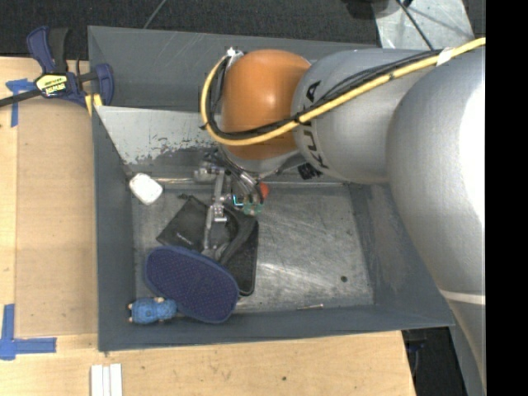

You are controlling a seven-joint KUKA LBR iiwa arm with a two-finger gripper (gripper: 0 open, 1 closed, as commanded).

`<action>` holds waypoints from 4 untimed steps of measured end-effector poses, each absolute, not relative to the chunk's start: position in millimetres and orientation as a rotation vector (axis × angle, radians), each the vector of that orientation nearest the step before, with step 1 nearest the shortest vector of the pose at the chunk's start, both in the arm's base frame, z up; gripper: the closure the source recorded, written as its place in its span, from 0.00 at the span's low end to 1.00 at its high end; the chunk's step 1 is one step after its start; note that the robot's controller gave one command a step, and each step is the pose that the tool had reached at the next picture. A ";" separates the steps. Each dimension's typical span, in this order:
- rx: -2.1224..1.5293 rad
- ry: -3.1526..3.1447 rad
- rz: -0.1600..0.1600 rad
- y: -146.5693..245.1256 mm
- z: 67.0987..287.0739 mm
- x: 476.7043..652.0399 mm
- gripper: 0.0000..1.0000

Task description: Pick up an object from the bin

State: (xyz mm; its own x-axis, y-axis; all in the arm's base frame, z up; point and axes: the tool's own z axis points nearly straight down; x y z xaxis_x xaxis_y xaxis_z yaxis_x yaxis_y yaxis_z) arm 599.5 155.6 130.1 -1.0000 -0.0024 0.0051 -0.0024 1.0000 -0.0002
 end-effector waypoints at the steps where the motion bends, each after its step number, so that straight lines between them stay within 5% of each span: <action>1: 0.391 -3.121 -0.002 145.0 78.7 618.7 0.00; 2: 0.785 -3.047 -0.002 159.6 118.5 560.8 0.00; 3: 0.665 -3.078 0.001 103.8 81.4 615.7 0.00; 4: 0.980 -2.996 0.000 168.0 73.5 619.8 0.00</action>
Offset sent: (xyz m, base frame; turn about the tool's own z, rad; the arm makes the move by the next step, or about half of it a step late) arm 0.0178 -0.0107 -0.0523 -0.2481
